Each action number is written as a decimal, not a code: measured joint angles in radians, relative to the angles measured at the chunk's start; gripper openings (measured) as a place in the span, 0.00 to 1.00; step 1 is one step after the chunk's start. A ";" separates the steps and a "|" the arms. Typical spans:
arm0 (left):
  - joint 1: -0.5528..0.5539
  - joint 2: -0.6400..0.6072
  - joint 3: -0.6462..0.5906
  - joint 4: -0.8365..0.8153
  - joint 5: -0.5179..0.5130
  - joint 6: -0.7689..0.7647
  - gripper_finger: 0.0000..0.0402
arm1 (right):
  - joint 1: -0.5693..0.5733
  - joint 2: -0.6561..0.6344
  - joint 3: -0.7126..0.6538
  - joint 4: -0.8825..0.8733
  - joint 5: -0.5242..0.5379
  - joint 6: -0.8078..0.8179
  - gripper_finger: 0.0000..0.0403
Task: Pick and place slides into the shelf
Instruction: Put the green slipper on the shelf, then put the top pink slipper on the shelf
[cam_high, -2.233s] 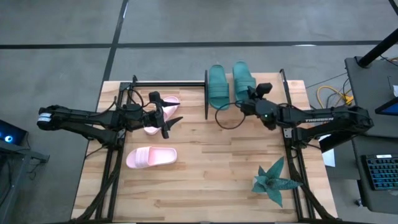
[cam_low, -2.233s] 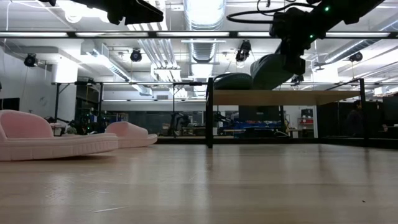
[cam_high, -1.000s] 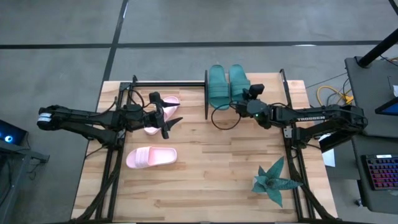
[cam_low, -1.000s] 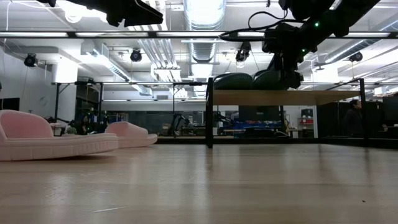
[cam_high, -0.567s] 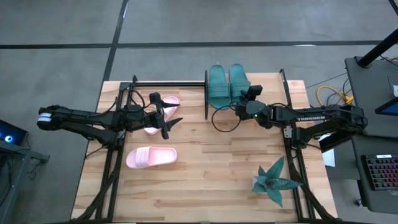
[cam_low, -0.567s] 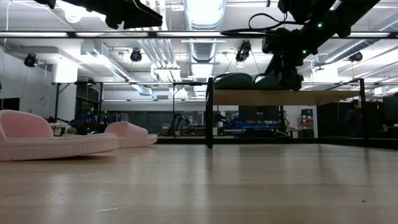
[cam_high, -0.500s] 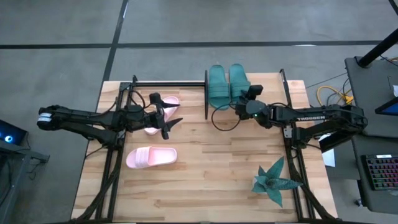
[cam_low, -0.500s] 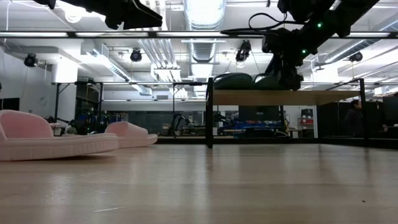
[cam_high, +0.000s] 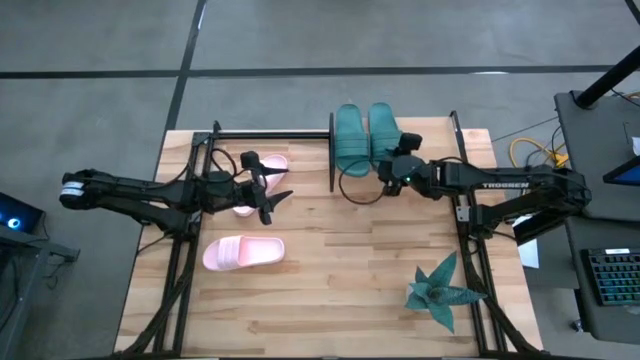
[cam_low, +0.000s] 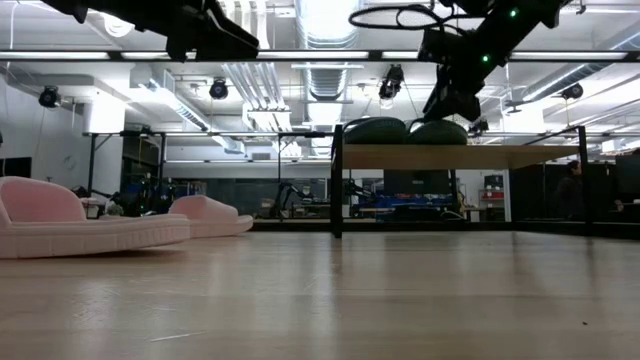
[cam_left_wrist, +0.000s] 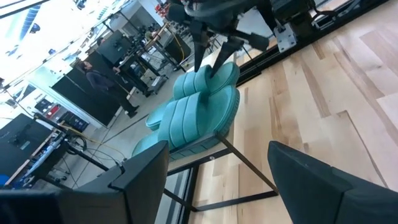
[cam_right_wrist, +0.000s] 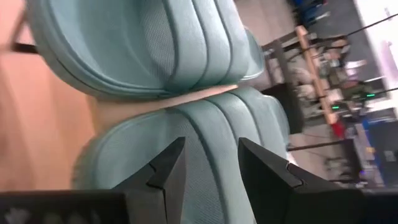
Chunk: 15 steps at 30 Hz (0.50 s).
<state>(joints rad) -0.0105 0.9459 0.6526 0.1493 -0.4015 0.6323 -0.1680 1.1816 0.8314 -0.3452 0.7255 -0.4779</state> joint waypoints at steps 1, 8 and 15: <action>0.000 0.000 -0.001 0.000 0.000 0.000 0.64 | 0.000 0.000 0.012 -0.017 -0.020 0.019 0.33; 0.000 0.000 -0.001 0.000 0.000 -0.039 0.64 | 0.046 0.000 0.098 -0.037 -0.115 0.219 0.31; 0.000 0.000 -0.005 0.000 0.001 -0.226 0.64 | 0.159 0.000 0.122 0.031 -0.392 0.306 0.27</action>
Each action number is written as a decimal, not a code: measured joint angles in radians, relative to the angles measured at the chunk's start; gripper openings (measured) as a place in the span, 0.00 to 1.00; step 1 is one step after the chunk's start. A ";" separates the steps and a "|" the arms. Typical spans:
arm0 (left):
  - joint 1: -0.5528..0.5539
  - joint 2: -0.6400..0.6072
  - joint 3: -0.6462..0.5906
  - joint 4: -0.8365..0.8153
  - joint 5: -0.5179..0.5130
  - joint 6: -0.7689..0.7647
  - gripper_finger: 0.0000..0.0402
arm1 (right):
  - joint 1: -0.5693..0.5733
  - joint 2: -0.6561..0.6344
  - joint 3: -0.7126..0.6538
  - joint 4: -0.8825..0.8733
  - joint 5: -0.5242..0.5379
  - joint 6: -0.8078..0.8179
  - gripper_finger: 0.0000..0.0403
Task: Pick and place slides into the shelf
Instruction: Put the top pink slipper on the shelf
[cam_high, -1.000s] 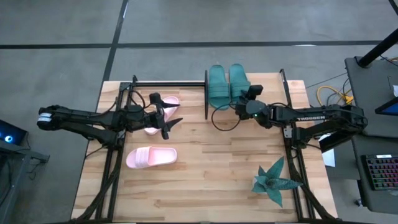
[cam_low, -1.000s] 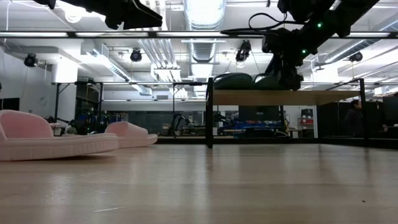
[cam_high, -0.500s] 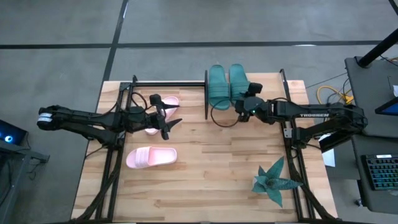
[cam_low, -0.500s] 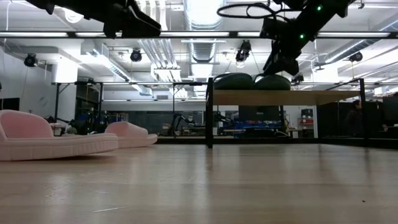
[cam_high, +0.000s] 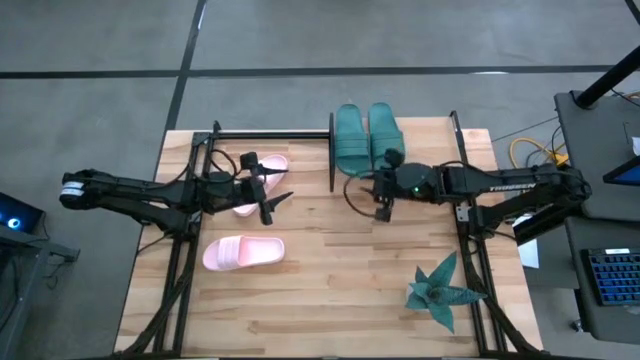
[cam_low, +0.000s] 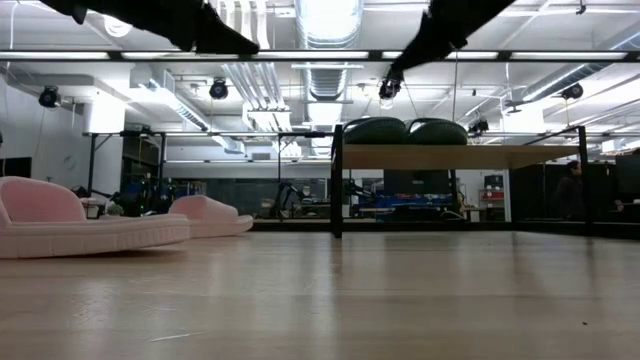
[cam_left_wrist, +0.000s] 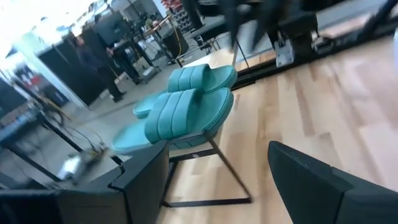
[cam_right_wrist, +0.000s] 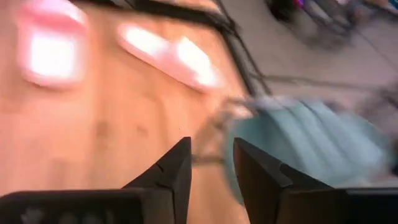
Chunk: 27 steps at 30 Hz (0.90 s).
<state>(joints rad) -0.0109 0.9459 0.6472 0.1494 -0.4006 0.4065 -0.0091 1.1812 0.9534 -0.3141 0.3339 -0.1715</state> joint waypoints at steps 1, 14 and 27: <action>0.000 0.000 0.000 0.000 0.003 -0.038 0.64 | 0.020 0.000 -0.012 0.035 -0.026 -0.001 0.26; -0.015 0.023 -0.013 0.007 0.185 -0.226 0.64 | 0.193 0.003 -0.181 0.392 -0.047 -0.048 0.21; -0.018 0.177 -0.126 0.283 0.179 -0.211 0.64 | 0.194 0.011 -0.306 0.646 -0.046 -0.168 0.19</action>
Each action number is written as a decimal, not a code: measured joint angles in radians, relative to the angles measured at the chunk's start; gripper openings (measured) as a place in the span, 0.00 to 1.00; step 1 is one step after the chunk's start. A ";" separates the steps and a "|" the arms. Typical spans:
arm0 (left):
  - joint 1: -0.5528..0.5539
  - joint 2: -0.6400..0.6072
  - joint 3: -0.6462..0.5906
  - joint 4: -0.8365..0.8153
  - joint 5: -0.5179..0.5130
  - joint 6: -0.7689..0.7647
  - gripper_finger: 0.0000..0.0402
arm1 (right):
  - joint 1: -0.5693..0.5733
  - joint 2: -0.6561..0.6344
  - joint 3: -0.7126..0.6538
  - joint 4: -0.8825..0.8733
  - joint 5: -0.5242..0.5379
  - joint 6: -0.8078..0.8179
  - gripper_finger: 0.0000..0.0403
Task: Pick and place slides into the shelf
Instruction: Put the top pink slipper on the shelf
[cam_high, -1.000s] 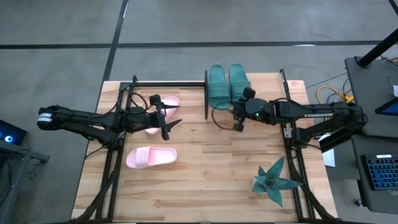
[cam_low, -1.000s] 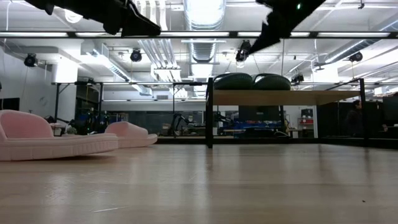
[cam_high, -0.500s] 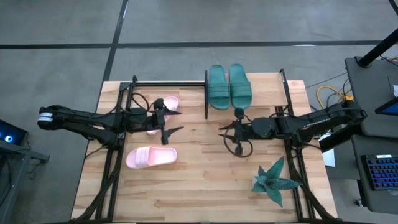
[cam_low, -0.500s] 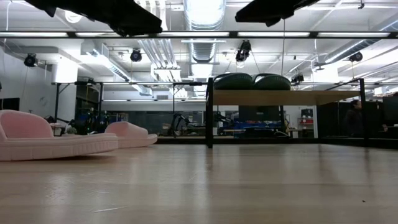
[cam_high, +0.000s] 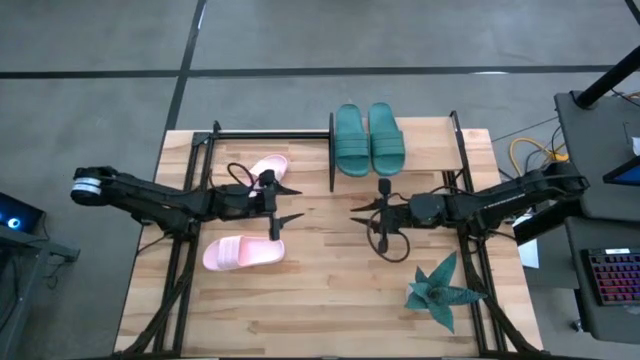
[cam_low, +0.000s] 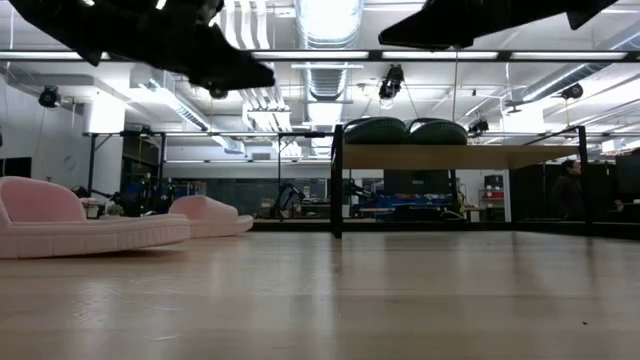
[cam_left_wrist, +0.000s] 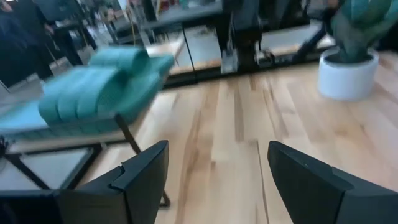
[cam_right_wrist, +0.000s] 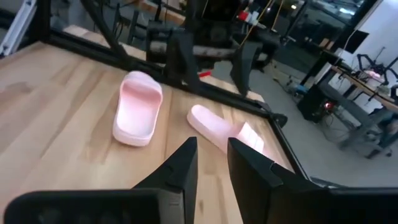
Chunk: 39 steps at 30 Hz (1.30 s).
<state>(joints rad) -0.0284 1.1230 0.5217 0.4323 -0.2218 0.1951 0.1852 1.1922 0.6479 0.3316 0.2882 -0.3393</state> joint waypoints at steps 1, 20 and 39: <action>0.000 0.005 0.000 0.015 0.000 0.000 0.64 | 0.000 0.001 0.003 0.000 0.000 -0.007 0.19; 0.000 0.042 -0.004 0.067 -0.001 -0.005 0.64 | -0.003 0.005 -0.011 -0.001 0.001 -0.070 0.17; 0.000 0.042 -0.005 -0.074 -0.184 0.028 0.64 | -0.002 0.005 -0.011 -0.006 0.001 -0.073 0.16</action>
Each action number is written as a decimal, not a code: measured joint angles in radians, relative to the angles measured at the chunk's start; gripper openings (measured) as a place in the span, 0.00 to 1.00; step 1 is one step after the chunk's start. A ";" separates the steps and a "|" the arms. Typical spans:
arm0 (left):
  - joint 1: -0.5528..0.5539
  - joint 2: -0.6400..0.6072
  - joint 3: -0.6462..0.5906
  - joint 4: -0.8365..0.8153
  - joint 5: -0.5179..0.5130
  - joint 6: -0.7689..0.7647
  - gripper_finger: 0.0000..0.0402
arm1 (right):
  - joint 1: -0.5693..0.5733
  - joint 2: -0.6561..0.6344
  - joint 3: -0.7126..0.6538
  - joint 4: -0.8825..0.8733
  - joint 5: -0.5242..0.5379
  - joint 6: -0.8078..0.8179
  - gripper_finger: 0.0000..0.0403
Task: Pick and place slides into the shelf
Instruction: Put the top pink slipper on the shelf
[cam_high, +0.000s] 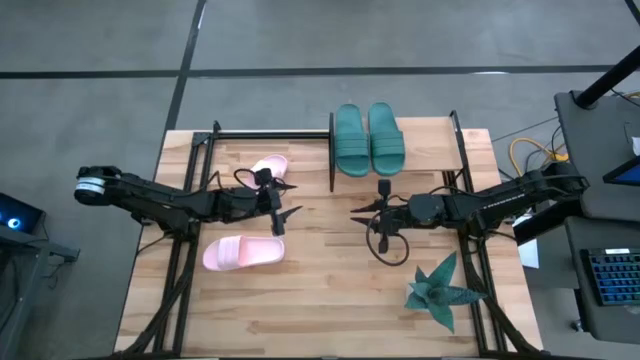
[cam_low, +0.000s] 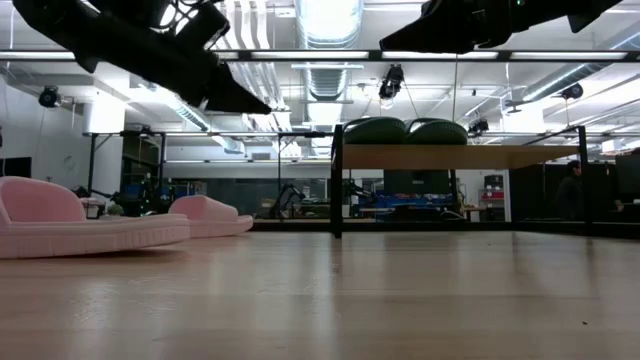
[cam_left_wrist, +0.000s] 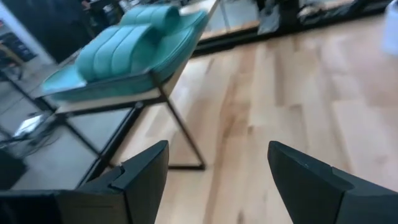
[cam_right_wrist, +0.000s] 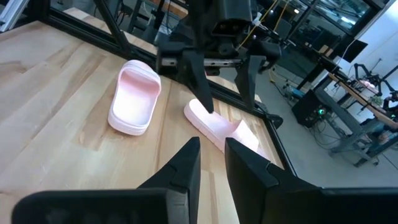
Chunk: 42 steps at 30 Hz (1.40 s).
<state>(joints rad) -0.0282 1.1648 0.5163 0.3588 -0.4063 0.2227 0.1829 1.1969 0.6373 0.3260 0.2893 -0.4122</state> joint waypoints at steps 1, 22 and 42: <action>0.000 0.000 0.000 -0.011 -0.019 0.002 0.64 | 0.000 0.000 0.000 0.000 0.000 0.000 0.16; 0.001 0.000 -0.032 -0.198 -0.315 0.003 0.64 | 0.000 0.000 0.000 0.000 0.000 0.000 0.16; 0.001 0.000 -0.070 -0.394 -0.422 -0.010 0.64 | 0.000 0.000 0.000 0.000 0.000 0.000 0.16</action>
<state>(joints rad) -0.0277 1.1645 0.4462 -0.0349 -0.8284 0.2131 0.1825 1.1969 0.6373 0.3256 0.2893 -0.4123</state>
